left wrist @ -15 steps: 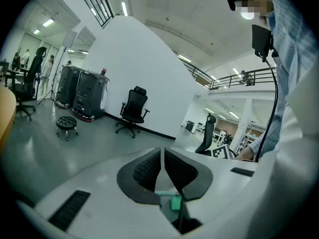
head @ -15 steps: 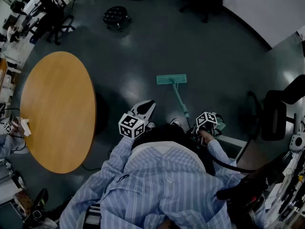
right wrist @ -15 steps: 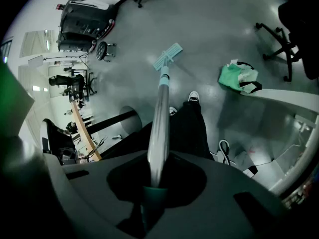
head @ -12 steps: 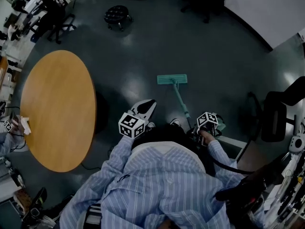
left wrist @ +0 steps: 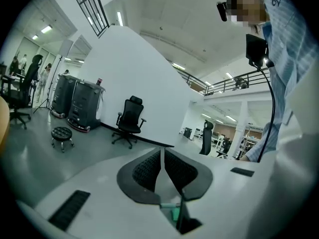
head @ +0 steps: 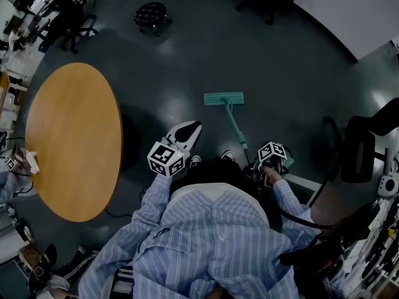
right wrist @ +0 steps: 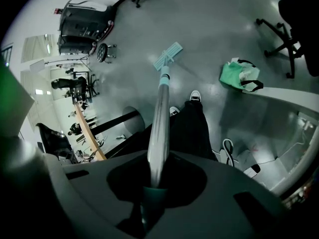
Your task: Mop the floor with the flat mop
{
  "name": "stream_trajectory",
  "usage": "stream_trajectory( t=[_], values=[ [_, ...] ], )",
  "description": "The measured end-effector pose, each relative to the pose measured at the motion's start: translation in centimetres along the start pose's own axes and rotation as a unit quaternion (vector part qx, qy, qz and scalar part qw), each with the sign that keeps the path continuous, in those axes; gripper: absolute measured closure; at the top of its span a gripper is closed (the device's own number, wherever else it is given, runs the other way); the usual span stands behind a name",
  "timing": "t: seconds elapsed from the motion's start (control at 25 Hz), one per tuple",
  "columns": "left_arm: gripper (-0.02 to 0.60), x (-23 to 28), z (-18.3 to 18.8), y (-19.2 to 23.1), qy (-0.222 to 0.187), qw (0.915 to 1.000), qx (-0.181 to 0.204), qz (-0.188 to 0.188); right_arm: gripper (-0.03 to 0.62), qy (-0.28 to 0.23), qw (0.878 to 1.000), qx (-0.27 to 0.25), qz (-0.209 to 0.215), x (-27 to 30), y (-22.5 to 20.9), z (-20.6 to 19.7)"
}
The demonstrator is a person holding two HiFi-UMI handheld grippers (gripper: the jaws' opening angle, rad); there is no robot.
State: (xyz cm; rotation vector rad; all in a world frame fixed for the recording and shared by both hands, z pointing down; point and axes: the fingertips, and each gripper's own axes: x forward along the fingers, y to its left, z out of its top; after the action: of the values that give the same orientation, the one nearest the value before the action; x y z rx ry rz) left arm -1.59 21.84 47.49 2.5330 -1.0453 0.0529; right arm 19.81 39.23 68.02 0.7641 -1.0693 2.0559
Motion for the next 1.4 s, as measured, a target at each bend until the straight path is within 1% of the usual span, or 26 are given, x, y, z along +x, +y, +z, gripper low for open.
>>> stream_trajectory(
  t=[0.2,0.36,0.52,0.72,0.88,1.08,1.24,1.4],
  values=[
    [0.555,0.8,-0.3,-0.4,0.006,1.0000,-0.001,0.006,0.539,-0.003,1.000,0.016,0.018,-1.4,0.7,0.6],
    [0.555,2.0,-0.4,-0.5,0.010,0.9999,-0.001,0.011,0.539,0.010,1.000,0.007,0.023,-2.0,0.4,1.5],
    [0.555,3.6,-0.3,-0.9,0.014,0.9998,0.001,0.017,0.539,0.020,0.999,-0.004,0.033,-2.9,1.0,2.4],
    [0.555,6.1,-0.4,-2.0,0.011,0.9997,0.005,0.022,0.539,0.023,0.999,-0.007,0.031,-3.8,-0.4,4.5],
    [0.555,7.7,-0.7,-2.6,0.018,0.9994,0.010,0.029,0.539,0.032,0.999,-0.024,0.024,-4.8,-0.2,6.3],
    [0.555,8.8,0.2,-1.0,0.032,0.9985,0.011,0.043,0.539,0.034,0.999,-0.021,0.034,-5.9,2.1,9.5],
    [0.555,8.1,-0.2,-0.9,0.025,0.9980,0.006,0.058,0.539,0.031,0.999,-0.021,0.038,-5.7,1.9,9.7],
    [0.555,9.5,0.0,0.0,0.019,0.9979,0.006,0.062,0.539,0.029,0.998,-0.019,0.047,-5.8,1.9,11.2]
  ],
)
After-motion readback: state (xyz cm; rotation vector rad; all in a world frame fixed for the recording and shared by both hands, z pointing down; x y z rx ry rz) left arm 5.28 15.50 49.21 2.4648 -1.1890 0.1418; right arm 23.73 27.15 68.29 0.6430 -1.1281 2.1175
